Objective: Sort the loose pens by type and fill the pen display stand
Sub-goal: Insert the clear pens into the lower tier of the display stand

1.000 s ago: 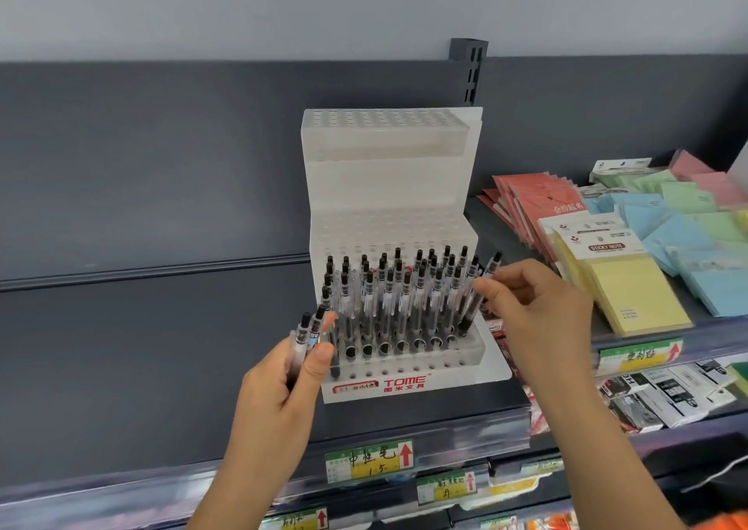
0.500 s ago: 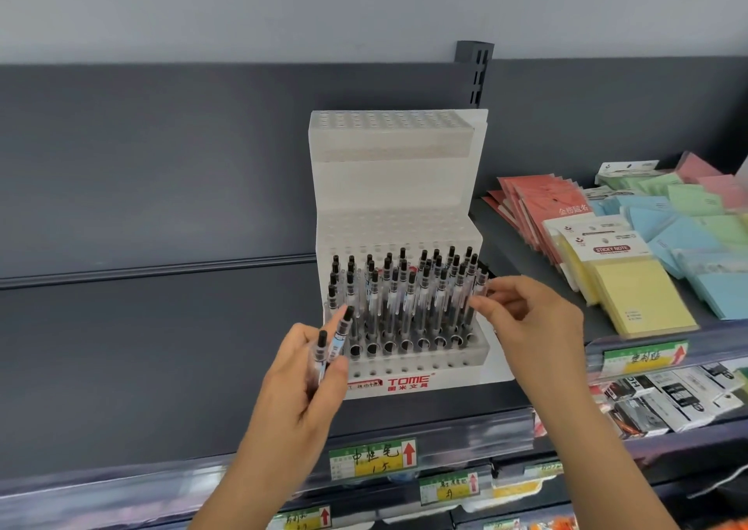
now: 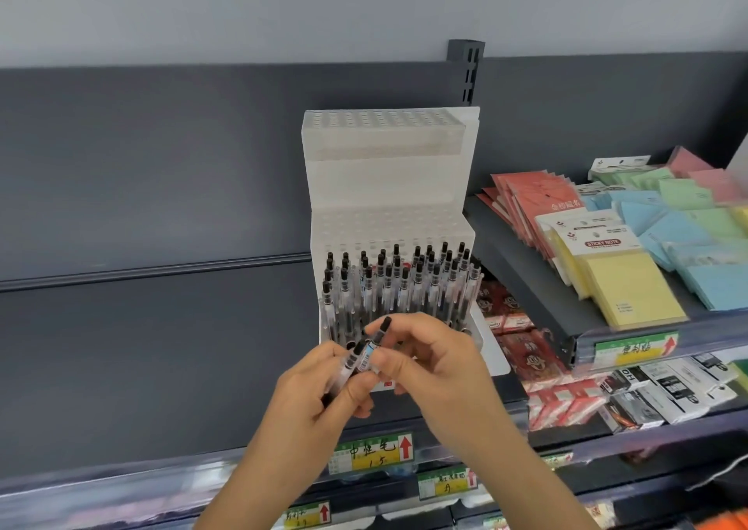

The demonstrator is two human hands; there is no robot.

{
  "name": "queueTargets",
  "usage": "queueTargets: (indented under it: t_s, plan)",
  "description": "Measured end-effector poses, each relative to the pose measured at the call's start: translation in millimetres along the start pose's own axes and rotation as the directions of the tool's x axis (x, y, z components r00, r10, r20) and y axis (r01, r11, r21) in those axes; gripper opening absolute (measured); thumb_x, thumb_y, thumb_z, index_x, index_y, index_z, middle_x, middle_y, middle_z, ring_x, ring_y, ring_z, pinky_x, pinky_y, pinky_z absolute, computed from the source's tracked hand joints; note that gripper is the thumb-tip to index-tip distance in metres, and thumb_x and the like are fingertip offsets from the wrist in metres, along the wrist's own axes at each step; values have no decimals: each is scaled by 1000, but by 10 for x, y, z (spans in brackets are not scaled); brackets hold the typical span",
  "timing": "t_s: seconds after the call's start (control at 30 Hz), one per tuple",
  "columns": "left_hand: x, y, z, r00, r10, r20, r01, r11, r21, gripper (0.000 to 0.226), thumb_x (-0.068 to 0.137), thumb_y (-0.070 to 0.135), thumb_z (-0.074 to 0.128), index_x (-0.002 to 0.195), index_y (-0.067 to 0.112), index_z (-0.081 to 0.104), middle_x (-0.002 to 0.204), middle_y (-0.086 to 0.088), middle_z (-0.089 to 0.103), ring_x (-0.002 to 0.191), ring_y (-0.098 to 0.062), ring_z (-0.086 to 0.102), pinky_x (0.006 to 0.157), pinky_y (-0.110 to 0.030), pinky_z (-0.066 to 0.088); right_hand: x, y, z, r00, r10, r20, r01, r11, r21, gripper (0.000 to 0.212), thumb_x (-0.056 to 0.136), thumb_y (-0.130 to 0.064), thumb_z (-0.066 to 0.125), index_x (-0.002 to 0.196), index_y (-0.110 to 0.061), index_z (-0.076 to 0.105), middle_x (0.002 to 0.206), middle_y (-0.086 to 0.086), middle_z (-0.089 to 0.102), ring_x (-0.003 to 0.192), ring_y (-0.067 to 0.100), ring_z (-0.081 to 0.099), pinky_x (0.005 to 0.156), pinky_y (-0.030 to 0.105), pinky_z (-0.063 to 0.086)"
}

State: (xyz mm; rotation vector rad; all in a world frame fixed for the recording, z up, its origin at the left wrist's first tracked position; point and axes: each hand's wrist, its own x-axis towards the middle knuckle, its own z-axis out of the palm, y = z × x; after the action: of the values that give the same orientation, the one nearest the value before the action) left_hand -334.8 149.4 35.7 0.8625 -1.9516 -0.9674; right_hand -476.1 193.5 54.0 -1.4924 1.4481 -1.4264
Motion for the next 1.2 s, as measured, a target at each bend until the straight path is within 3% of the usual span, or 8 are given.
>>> queueTargets:
  t_s: [0.07, 0.17, 0.3, 0.4, 0.57, 0.7, 0.97, 1.2]
  plan:
    - [-26, -74, -18, 1000, 4, 2, -4, 1000, 17, 43, 81, 45, 52, 75, 5, 66, 74, -9, 60, 65, -9, 62, 57, -10, 46, -3, 17, 15, 1000, 14, 10, -14, 999, 41, 14, 75, -26, 64, 86, -34, 65, 79, -8, 65, 75, 14, 61, 71, 39, 54]
    - [-53, -139, -61, 998, 9, -58, -4, 997, 77, 68, 84, 61, 44, 83, -4, 64, 77, -5, 64, 71, -11, 62, 60, -20, 50, 7, -15, -10, 1000, -5, -3, 6, 997, 81, 7, 77, -23, 66, 82, -28, 65, 79, -4, 67, 76, 14, 64, 71, 32, 55]
    - [-70, -115, -174, 946, -84, -314, 79, 996, -28, 41, 79, 49, 42, 84, 20, 70, 70, 11, 67, 63, -1, 61, 59, -8, 44, 82, -107, -131, 973, -43, -226, 57, 997, 59, 8, 82, -14, 67, 86, -21, 64, 78, -2, 67, 72, 12, 64, 67, 22, 53]
    - [-89, -137, -280, 900, -138, -413, 142, 990, -21, 27, 89, 38, 41, 82, 28, 66, 48, 6, 46, 42, -6, 38, 46, -13, 32, 155, -138, -186, 938, -89, -336, 84, 996, -29, 8, 81, -20, 67, 88, -22, 64, 77, -6, 66, 73, 11, 63, 68, 22, 52]
    - [-127, -134, -308, 925, -106, -364, 131, 990, 45, 17, 86, 43, 39, 86, 37, 55, 47, 2, 38, 41, -6, 35, 44, -11, 31, 251, -168, -103, 926, -200, -321, 134, 967, -219, 16, 83, -21, 67, 83, -35, 58, 76, -15, 64, 77, 1, 60, 69, 13, 48]
    - [-180, -198, -307, 926, -153, -346, 151, 988, -34, 29, 86, 66, 26, 90, 42, 43, 60, 10, 41, 51, -5, 37, 49, -18, 36, 334, -125, 18, 941, -227, -250, 116, 913, -391, 16, 85, -22, 65, 100, -18, 65, 79, -25, 56, 76, -8, 56, 71, 3, 43]
    - [-210, -196, -361, 910, -190, -370, 168, 982, -90, 12, 88, 42, 34, 89, 32, 40, 75, -3, 44, 58, -4, 41, 59, -19, 41, 423, -106, 199, 993, -80, -88, 13, 809, -587, 20, 87, -36, 62, 100, -21, 64, 85, -10, 67, 77, 6, 61, 79, 31, 54]
    - [-216, -147, -329, 925, -174, -338, 162, 985, -63, 8, 94, 19, 46, 92, 27, 46, 82, 0, 52, 68, -6, 50, 60, -9, 42, 436, -62, 196, 990, -87, -109, 7, 813, -582, 16, 86, -37, 62, 89, -21, 64, 75, -12, 63, 72, 7, 61, 75, 32, 55]
